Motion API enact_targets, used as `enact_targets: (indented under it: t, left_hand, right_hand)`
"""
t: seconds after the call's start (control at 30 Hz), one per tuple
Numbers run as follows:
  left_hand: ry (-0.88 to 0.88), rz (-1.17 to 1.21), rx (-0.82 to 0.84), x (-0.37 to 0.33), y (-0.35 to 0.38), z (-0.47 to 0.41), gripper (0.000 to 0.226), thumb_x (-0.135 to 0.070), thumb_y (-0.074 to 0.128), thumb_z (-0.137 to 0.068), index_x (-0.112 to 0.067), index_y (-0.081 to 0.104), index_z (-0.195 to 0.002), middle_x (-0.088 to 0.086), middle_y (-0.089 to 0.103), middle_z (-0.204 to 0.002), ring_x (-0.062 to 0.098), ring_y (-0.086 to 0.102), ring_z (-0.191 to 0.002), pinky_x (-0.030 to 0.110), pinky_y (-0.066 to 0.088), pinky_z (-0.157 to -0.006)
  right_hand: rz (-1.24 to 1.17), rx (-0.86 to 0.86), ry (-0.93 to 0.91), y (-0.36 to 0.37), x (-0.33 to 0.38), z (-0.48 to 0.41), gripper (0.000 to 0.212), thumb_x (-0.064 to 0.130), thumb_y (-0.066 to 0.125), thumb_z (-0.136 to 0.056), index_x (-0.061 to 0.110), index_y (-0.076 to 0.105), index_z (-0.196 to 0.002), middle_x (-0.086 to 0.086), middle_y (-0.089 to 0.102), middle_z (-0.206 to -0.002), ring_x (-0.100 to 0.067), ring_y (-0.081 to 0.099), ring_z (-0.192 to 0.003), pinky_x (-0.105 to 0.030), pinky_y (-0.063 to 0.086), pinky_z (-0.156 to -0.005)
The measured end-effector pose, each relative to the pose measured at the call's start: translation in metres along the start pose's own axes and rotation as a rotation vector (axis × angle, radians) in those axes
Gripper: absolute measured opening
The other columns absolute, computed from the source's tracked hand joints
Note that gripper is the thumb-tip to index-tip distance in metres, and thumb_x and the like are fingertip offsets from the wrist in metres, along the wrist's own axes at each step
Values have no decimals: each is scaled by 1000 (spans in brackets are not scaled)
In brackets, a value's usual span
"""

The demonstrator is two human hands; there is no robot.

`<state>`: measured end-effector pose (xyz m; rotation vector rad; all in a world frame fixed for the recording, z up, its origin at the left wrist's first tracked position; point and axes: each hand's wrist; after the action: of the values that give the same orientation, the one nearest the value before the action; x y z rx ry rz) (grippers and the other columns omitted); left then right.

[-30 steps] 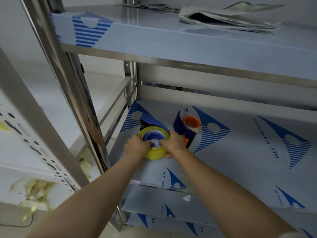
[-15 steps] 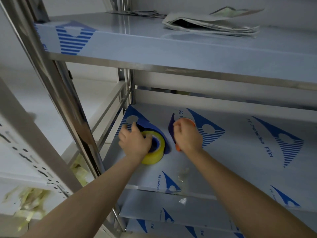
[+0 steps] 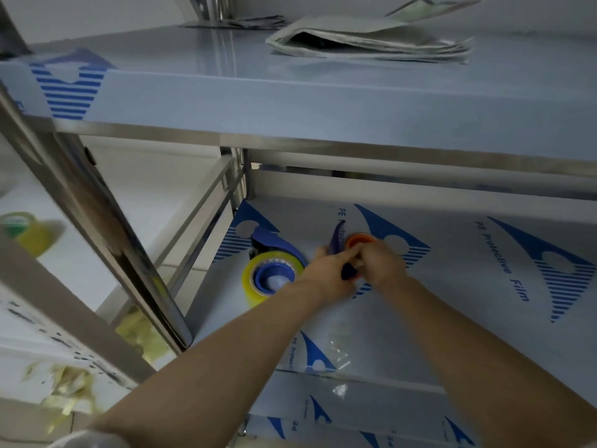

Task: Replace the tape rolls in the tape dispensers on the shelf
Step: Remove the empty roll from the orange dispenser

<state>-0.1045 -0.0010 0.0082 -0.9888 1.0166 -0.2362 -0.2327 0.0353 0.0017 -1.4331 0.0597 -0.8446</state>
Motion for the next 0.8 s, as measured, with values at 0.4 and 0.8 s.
enact_targets:
  t: [0.4,0.8]
  left_hand:
    - [38,-12,-61,-9,49,39,98,-43,73,-70,-14,19,-146,9,27,-144,25,38,-131,32,38,-106]
    - [96,-229,-53,2,30,38,81,-31,62,-79,-5,21,-143,15,52,-125,31,59,-105,38,50,-78]
  right_hand:
    - [155,-211,-96,23,-44,99,23,34,51,-90,27,63,-109,-1,61,-113,-23,57,-102,-23,36,-72]
    - [-34,-378,-32,19,-11,113,20,14,55,-89,10,64,-106,-9,62,-110,-24,53,-105,-29,42,-80]
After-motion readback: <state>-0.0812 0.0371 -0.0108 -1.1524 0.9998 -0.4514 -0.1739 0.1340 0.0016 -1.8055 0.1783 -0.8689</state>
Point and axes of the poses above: each hand's wrist, its own z-axis away from the middle knuckle, its own y-axis out of the palm, x = y × z
